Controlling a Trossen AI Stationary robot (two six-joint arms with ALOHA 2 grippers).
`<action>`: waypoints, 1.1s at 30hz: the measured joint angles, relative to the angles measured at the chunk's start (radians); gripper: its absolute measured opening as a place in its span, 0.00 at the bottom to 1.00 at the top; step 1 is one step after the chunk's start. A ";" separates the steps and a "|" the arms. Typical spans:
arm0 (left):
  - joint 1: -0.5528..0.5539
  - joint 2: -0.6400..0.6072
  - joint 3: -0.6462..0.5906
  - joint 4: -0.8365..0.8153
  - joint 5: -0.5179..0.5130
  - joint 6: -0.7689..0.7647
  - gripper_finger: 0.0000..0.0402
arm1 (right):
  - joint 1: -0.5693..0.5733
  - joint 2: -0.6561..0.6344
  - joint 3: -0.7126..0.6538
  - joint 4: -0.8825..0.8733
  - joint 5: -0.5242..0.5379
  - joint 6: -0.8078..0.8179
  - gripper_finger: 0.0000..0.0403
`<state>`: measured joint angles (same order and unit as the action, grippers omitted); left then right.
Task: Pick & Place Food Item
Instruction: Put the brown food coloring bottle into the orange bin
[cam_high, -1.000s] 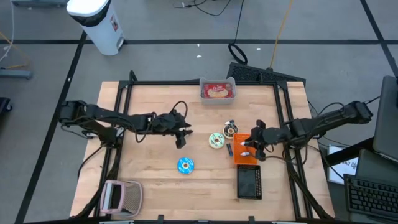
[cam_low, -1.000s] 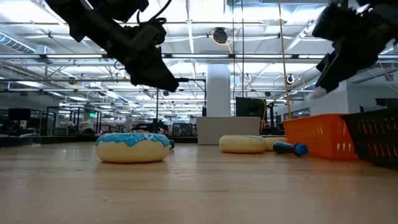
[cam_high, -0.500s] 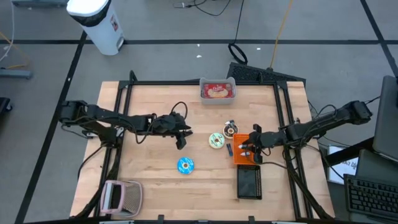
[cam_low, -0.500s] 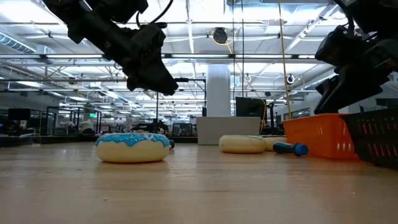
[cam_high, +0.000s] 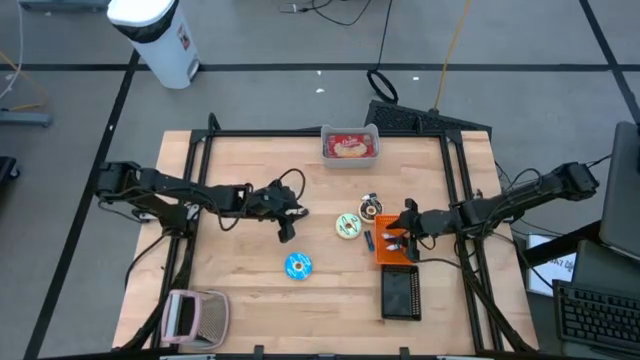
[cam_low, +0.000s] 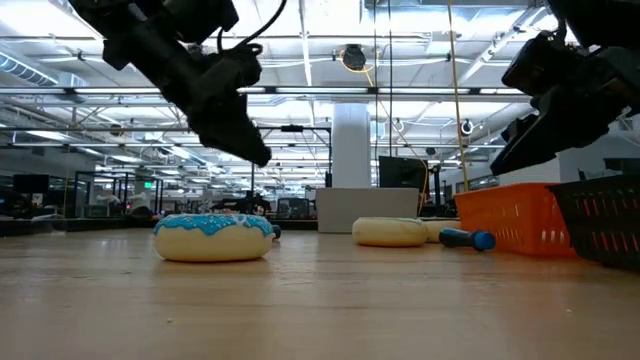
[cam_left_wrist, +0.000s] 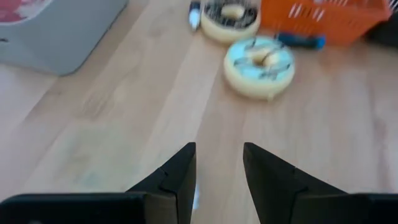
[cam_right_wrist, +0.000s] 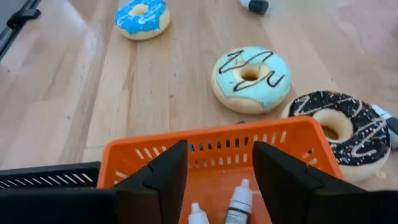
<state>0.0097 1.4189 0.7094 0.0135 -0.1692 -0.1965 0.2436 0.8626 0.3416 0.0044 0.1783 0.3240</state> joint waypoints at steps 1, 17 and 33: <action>0.000 0.000 0.000 -0.027 -0.011 0.017 0.33 | 0.000 -0.002 0.000 0.004 0.000 -0.007 0.43; 0.073 0.057 0.001 -0.301 -0.007 0.374 0.33 | 0.000 -0.056 0.000 0.083 -0.001 -0.131 0.42; 0.088 0.208 0.003 -0.219 0.013 0.585 0.33 | 0.000 -0.056 0.000 0.093 -0.026 -0.128 0.42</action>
<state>0.0979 1.6272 0.7124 -0.2055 -0.1558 0.3885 0.2432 0.8066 0.3416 0.0971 0.1518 0.1961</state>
